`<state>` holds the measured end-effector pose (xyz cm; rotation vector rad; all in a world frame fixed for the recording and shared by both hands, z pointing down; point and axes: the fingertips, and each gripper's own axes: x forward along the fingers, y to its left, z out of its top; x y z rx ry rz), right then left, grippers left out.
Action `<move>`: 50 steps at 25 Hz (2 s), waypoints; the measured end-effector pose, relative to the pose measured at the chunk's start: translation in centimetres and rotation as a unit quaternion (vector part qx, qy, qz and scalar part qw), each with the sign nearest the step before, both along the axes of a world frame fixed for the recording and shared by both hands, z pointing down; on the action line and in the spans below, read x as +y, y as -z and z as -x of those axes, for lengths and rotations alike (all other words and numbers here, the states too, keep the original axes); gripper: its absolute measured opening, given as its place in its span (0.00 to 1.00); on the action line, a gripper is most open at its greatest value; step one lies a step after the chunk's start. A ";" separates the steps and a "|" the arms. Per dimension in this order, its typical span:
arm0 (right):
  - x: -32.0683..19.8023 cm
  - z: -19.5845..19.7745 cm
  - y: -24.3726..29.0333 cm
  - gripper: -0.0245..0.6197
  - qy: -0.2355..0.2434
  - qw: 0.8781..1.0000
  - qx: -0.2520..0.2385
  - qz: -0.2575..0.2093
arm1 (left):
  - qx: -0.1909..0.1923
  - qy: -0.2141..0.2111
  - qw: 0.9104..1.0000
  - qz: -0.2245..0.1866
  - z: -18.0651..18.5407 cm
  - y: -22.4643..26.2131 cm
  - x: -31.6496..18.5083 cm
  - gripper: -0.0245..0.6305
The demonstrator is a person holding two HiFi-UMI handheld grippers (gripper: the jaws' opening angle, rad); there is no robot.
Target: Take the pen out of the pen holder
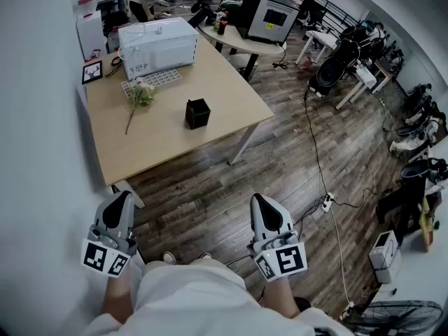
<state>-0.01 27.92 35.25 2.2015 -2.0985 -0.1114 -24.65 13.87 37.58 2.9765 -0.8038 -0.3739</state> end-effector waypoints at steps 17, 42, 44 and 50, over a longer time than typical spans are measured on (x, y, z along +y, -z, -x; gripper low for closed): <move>1.0 -0.6 -0.5 0.04 -0.019 1.000 -0.004 0.004 | -0.007 -0.020 1.000 0.008 -0.8 -0.6 0.8 0.06; 2.6 -5.1 -1.3 0.50 0.049 0.996 -0.073 -0.010 | -0.018 -0.003 1.000 0.005 -4.6 -1.1 2.2 0.06; 2.6 -5.8 -1.7 0.52 0.062 0.994 -0.087 -0.005 | -0.019 0.000 1.000 0.004 -5.4 -1.1 2.5 0.06; 2.4 -7.9 -3.0 0.54 0.078 0.992 -0.098 -0.001 | -0.032 0.016 0.999 0.008 -7.1 -2.0 3.7 0.06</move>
